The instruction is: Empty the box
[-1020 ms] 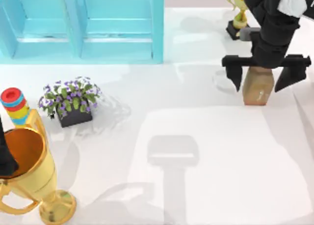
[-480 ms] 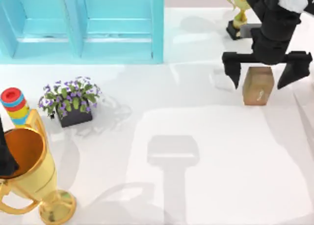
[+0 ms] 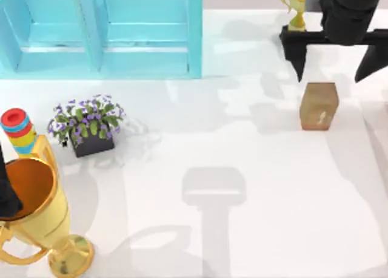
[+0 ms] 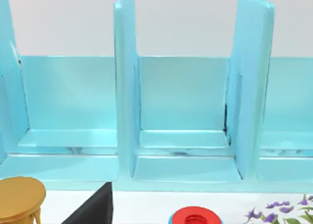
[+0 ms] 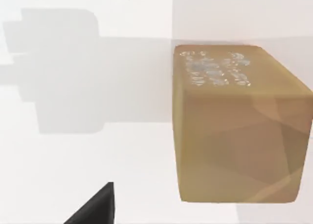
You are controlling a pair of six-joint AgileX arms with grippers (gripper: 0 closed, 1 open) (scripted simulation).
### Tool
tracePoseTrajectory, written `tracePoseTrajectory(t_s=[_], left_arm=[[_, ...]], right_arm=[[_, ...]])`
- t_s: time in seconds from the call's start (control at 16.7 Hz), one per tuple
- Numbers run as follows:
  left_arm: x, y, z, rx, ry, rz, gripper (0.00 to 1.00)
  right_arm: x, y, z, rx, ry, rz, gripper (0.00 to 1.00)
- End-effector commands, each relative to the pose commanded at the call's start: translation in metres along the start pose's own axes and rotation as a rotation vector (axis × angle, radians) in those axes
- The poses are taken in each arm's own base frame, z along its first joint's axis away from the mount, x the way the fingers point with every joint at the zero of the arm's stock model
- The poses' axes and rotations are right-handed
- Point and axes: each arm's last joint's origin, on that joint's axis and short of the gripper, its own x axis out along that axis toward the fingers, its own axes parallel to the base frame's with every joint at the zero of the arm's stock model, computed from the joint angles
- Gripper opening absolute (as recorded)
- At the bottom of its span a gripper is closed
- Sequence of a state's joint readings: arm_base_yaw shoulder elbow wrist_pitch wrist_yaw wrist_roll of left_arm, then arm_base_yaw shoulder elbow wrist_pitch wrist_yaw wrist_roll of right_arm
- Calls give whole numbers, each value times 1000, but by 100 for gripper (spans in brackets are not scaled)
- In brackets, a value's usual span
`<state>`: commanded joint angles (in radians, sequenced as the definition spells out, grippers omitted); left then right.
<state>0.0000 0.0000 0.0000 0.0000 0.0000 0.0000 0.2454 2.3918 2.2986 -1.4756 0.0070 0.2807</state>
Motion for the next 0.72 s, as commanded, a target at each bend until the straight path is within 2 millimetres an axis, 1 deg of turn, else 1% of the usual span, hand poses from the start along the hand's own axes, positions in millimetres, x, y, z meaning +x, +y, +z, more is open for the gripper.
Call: tracePoseTrajectory(t_s=[0.24, 0.3, 0.36, 0.42, 0.48, 0.54, 0.66, 0.72], left_arm=[[0, 0, 0, 0, 0, 0, 100], [0, 0, 0, 0, 0, 0, 100], [0, 0, 0, 0, 0, 0, 100], [0, 0, 0, 0, 0, 0, 100], [0, 0, 0, 0, 0, 0, 100], [0, 0, 0, 0, 0, 0, 100], [0, 0, 0, 0, 0, 0, 100], [0, 0, 0, 0, 0, 0, 100]], right_arm=[[1, 0, 0, -1, 1, 0, 100], [0, -6, 1, -1, 3, 0, 100], [-1, -16, 1, -1, 5, 0, 100], [-3, -31, 2, -2, 8, 1, 100], [-6, -51, 1, -2, 9, 1, 100], [-10, -76, 0, -2, 9, 2, 100], [-19, -136, -9, 2, 7, 4, 100], [-23, -168, -17, 4, 6, 5, 100]])
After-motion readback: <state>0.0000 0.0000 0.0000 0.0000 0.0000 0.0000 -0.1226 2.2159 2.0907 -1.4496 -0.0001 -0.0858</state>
